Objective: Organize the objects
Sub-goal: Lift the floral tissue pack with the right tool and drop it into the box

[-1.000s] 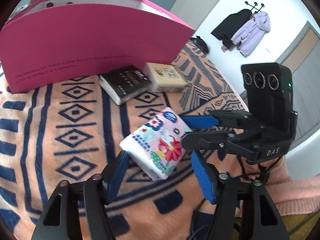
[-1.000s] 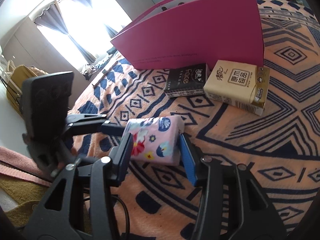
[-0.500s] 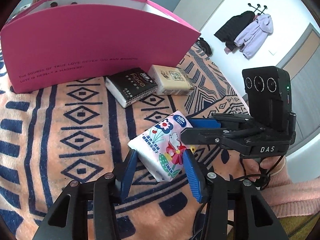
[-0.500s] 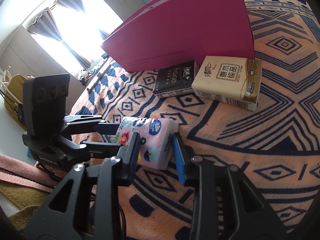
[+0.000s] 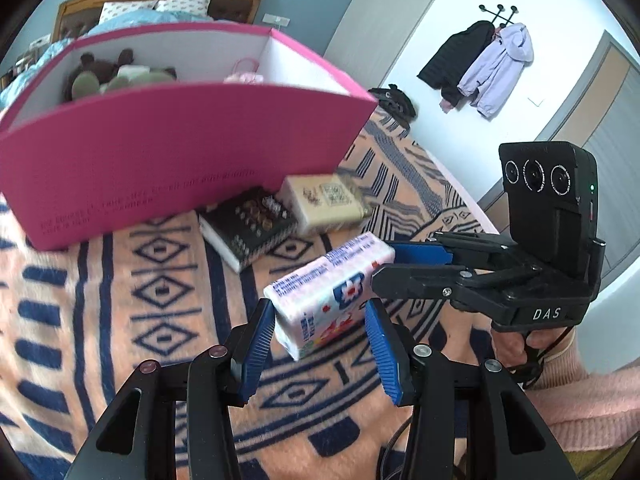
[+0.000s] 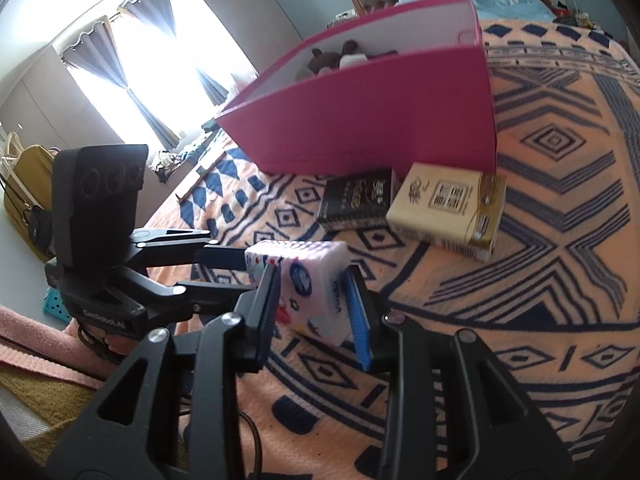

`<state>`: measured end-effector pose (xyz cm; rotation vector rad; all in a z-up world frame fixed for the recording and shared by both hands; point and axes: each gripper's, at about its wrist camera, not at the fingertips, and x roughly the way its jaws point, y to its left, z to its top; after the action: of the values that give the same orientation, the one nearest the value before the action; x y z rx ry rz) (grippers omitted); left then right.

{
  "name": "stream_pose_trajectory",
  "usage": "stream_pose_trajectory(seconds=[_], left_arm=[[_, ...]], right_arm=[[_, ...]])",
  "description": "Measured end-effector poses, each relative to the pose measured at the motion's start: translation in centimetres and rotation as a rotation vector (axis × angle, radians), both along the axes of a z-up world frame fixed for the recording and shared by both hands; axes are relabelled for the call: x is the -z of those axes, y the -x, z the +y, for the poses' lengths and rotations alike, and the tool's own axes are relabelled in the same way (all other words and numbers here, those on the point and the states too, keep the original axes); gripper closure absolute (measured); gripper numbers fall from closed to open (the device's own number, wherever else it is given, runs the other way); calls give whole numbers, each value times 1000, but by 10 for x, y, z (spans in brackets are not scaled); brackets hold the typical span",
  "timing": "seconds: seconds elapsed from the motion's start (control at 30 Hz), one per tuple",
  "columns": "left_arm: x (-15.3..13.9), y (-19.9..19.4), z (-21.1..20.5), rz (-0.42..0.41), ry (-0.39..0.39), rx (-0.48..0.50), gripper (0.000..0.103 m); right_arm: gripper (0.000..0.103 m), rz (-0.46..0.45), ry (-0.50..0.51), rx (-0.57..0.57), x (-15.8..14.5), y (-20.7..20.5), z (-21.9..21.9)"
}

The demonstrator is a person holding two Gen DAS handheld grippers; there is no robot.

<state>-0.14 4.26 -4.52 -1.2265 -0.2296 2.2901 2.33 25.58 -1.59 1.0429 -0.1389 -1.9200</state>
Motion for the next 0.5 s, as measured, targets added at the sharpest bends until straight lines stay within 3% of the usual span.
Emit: stream_pose_trajectory(seconds=[0.5], left_arm=[[-39, 27, 15, 115, 41, 13, 56]], right_arm=[[67, 93, 53, 74, -35, 16, 7]])
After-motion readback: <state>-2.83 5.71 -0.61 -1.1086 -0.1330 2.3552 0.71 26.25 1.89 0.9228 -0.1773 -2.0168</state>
